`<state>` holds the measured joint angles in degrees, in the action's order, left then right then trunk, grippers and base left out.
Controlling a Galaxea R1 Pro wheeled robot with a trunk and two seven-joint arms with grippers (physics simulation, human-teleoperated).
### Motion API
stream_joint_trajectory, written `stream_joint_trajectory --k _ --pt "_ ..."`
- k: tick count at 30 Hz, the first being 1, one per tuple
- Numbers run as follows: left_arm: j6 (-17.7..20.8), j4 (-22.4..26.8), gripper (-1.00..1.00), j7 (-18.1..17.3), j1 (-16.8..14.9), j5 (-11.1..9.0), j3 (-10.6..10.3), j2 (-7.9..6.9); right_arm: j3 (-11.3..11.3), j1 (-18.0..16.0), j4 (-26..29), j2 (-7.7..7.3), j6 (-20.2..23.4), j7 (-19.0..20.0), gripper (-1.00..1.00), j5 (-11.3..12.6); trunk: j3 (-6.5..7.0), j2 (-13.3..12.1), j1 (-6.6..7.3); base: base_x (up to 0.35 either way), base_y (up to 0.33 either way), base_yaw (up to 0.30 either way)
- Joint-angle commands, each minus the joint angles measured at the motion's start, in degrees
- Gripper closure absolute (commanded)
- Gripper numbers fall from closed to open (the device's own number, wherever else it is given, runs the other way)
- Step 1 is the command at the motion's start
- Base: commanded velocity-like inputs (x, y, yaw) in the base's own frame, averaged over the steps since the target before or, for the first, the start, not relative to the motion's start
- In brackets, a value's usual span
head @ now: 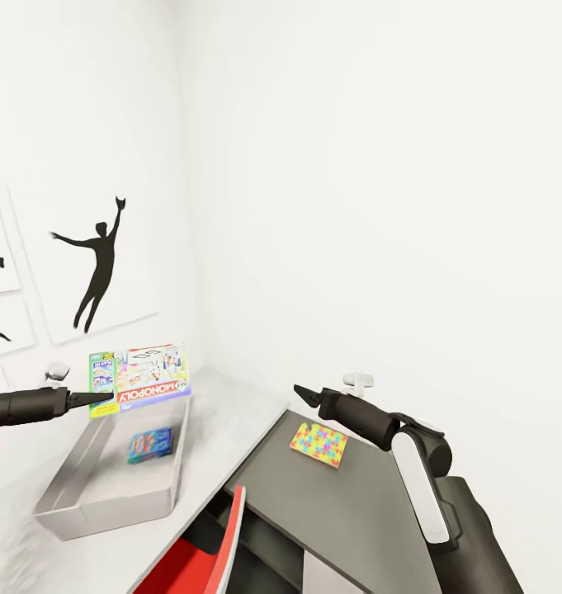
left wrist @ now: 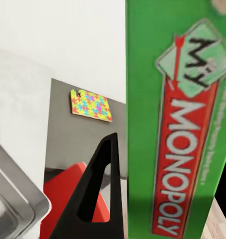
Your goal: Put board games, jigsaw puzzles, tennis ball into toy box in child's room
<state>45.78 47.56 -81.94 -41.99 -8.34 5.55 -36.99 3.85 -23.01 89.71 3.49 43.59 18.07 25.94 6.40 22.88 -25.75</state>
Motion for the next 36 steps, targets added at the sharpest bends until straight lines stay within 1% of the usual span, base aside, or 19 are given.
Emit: stream_joint_trajectory --k 1,12,17,27,36 --pt "0.6 -0.01 1.0 -0.15 -0.02 -0.1 -0.02 -0.01 -0.07 -0.02 0.02 0.03 0.27 0.19 -1.0 -0.04 -0.03 0.04 -0.03 0.122 -0.015 0.0" --pt "0.62 -0.01 1.0 -0.15 -0.02 -0.1 0.05 -0.01 -0.07 -0.02 0.02 0.03 0.27 0.22 -1.0 -0.1 -0.03 0.04 -0.03 0.025 -0.003 0.0" --pt "0.63 -0.01 1.0 -0.15 -0.02 -0.1 0.01 -0.01 -0.07 -0.02 0.02 0.03 0.1 0.21 -1.0 -0.06 -0.03 0.04 -0.03 0.134 0.053 0.0" --pt "0.63 -0.01 1.0 -0.1 -0.02 -0.1 0.07 0.07 -0.07 -0.02 0.02 0.02 -0.06 0.2 -1.0 -0.07 -0.03 0.04 -0.03 0.047 0.086 0.0" --pt "0.63 -0.01 1.0 -0.08 -0.02 -0.1 -0.01 0.07 -0.07 -0.02 0.02 0.02 -0.06 0.22 -1.0 -0.1 -0.03 0.04 -0.03 0.108 0.014 0.0"
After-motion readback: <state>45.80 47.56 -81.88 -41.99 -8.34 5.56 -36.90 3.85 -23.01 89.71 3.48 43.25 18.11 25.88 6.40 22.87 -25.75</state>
